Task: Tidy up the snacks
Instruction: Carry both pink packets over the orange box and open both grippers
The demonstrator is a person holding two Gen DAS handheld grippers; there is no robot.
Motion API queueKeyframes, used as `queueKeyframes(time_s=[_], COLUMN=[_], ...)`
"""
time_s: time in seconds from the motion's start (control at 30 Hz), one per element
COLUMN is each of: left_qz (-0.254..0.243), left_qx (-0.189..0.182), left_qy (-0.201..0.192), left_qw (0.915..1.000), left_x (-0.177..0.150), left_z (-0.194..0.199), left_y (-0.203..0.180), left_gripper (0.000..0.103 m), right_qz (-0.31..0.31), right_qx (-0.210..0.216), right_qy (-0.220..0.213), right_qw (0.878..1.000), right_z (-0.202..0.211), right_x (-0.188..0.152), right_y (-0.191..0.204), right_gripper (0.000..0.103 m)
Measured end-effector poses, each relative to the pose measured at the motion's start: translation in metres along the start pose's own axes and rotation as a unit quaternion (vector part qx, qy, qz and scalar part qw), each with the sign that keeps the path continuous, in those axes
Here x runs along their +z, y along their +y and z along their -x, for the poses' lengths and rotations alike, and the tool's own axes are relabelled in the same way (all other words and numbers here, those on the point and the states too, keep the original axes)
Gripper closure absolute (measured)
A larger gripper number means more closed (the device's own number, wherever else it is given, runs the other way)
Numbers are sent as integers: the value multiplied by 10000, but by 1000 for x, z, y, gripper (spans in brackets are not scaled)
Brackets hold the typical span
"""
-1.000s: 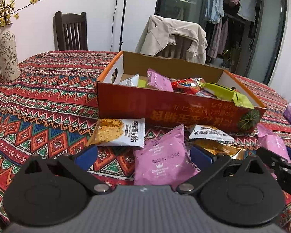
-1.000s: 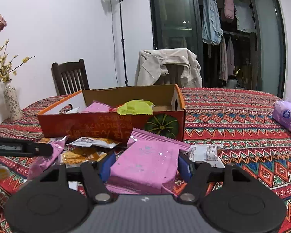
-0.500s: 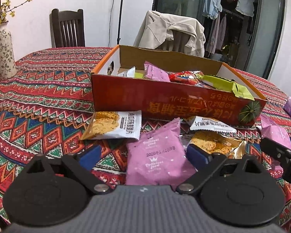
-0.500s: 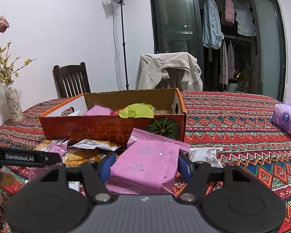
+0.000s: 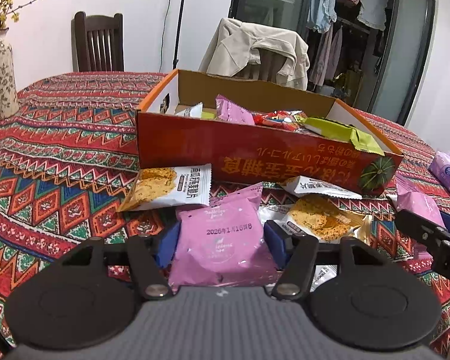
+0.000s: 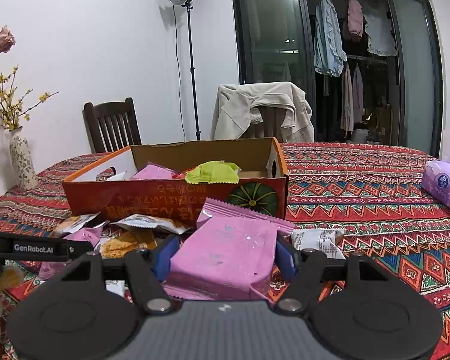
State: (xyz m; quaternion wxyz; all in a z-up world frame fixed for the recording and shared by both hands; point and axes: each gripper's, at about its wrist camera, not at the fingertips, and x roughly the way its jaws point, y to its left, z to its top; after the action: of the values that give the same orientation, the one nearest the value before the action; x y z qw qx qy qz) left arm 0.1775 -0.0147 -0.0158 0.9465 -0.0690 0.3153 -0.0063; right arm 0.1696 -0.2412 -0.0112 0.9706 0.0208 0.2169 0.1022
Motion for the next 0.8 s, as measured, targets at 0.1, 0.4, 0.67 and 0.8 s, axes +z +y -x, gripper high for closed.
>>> queueKeyframes(time_s=[0.1,0.4,0.67,0.8], left_qz=[-51,-338,-541,-553], left_qx=[25,-59,-103,-74], left_qy=[-131,-600,-1055,-1233], left_qw=[9999,9976,9929,9908], left_x=[-1,3,33,52], left_z=[7,36,48,45], left_y=[-1,-6,-14,-19], left_gripper=[41,41,40,40], right_qz=[21,132,321,348], right_qx=[7,66,25,73], right_qy=[-22,-194,-478,-508], right_qw=[10000,9997,9983,9981], right_z=[1,8,11,-2], right_x=[0,6,46,70], right_y=[0,3,10,15], right_gripper=[36,36,36,36])
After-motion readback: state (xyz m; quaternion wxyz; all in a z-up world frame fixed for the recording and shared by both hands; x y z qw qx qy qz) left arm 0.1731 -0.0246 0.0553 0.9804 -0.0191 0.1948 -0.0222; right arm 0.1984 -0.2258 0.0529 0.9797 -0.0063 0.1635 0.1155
